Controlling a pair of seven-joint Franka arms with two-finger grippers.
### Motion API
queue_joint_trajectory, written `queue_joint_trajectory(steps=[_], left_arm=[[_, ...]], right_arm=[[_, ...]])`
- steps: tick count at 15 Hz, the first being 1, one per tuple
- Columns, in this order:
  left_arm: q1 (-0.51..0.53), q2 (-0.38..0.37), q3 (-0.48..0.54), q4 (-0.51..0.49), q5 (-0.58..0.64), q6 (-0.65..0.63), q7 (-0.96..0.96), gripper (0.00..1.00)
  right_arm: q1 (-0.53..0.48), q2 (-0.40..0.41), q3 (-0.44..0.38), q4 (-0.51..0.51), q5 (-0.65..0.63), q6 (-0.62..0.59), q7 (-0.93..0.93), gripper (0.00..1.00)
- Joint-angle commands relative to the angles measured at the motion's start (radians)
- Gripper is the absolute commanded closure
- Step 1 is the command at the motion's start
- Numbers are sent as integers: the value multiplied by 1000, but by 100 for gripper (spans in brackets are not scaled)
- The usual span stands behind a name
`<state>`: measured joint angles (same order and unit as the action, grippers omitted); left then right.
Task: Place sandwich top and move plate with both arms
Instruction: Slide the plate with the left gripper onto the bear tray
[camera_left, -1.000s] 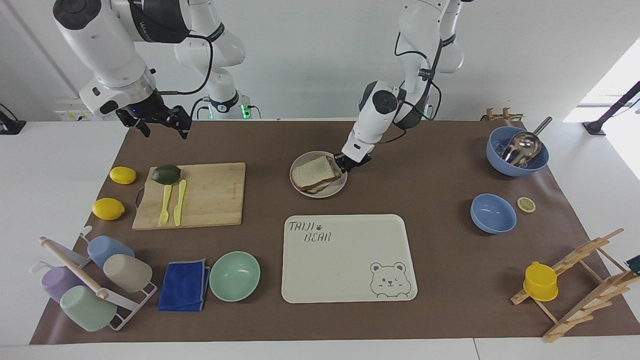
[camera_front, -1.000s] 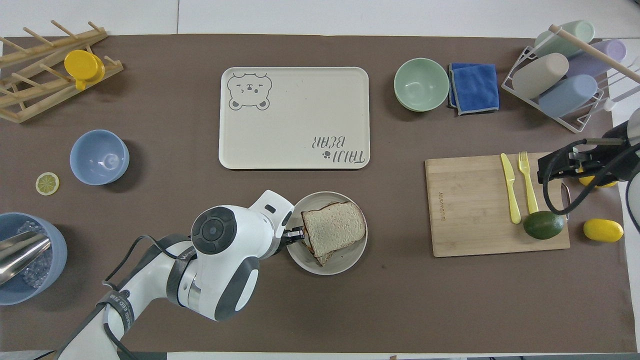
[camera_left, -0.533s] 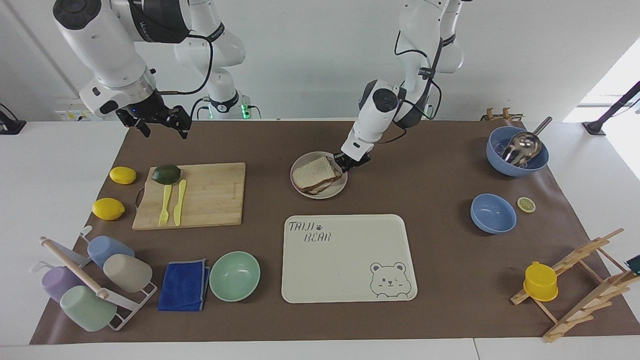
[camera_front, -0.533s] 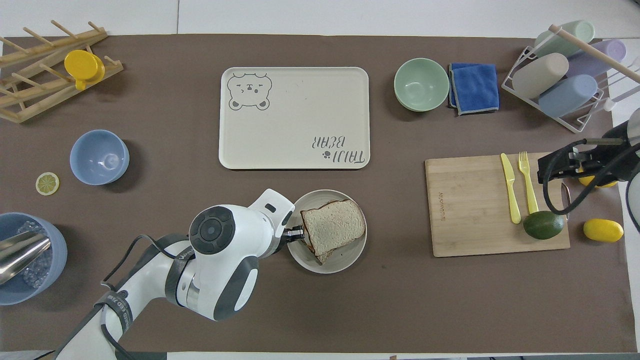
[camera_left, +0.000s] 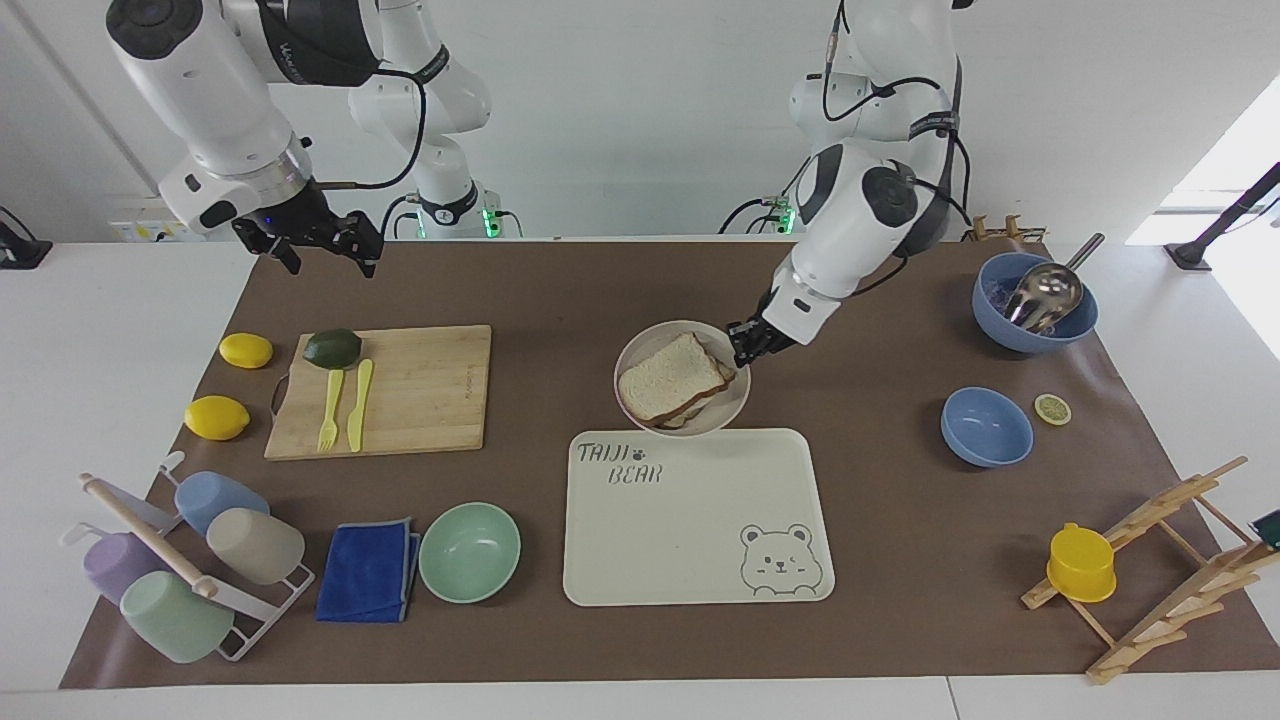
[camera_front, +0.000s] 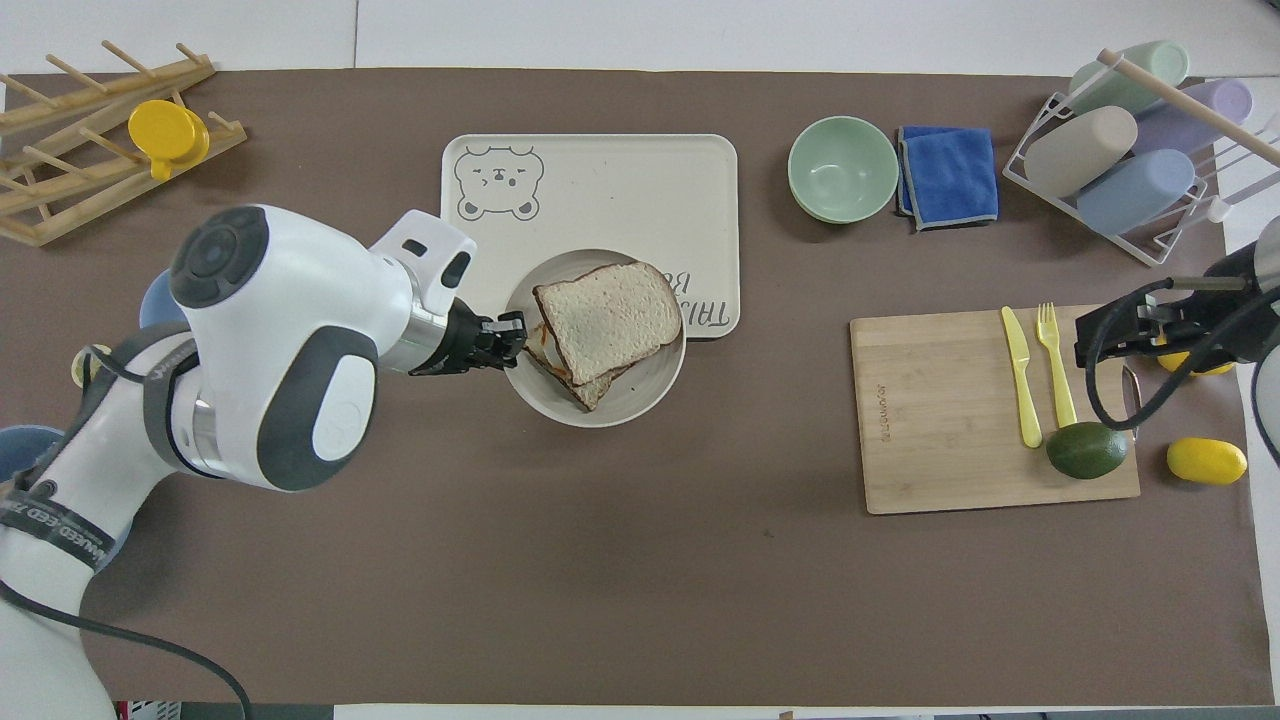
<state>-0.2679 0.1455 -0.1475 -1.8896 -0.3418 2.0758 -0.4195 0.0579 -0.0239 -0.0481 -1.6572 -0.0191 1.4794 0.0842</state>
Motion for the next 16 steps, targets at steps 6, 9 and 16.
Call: queue_joint_trajectory(steps=[6, 9, 16], left_arm=[[85, 458, -3, 499, 0, -42, 107, 100], [78, 485, -4, 489, 59, 29, 117, 100], [78, 459, -3, 397, 63, 87, 183, 100]], right_arm=[[-16, -14, 10, -15, 10, -7, -27, 0], [-16, -14, 10, -15, 10, -7, -27, 0], [-16, -14, 10, -15, 10, -7, -27, 0]])
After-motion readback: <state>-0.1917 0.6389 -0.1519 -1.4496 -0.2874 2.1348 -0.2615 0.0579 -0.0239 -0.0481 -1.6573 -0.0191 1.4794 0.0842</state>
